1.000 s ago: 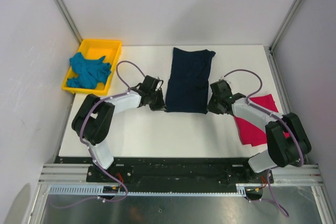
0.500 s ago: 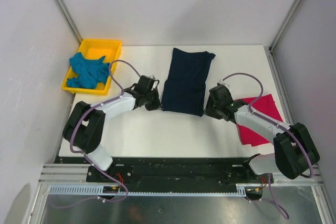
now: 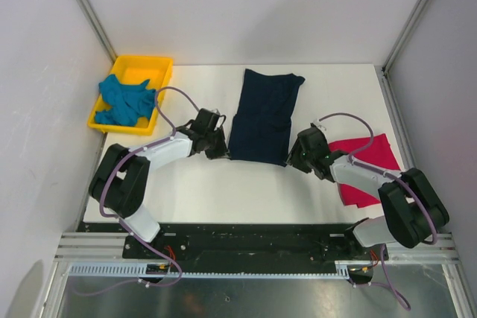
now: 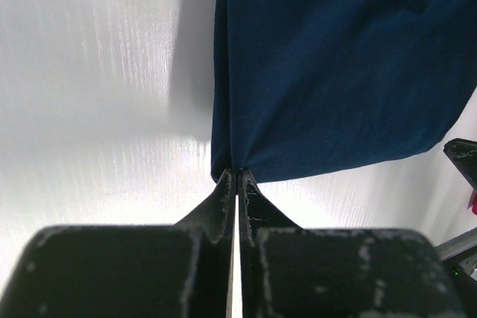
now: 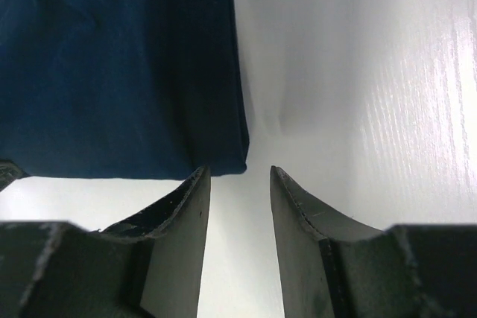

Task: Fold and stack the t-shirts
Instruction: Fold the folded rectangular tshirt in 1/3 of the way

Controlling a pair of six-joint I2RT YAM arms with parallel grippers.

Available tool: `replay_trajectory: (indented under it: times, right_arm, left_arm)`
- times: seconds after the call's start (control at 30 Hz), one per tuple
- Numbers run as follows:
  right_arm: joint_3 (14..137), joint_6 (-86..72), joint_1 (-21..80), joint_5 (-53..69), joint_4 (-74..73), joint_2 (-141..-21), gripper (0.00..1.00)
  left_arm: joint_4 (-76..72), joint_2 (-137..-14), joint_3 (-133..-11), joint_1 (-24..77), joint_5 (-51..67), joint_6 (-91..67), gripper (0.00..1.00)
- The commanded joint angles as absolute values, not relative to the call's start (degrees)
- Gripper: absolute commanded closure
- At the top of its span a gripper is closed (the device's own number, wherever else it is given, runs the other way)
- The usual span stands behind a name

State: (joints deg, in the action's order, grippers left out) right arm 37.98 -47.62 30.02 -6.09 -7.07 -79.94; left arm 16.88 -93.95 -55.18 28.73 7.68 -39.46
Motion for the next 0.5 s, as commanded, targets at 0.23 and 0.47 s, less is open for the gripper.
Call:
replay_trajectory:
  times: [0.23,0.47]
  right_arm:
    - [36.56,-51.21,29.57,-5.75,2.66,-83.51,0.59]
    - [36.56,-52.62,29.48,-4.82,4.54,-84.69,0.65]
  left_arm:
    - [16.68,-94.09,-54.92,28.39,7.91,-38.94,1.0]
    - [16.64,-94.62,-54.66,28.34,8.07,-38.85,1.0]
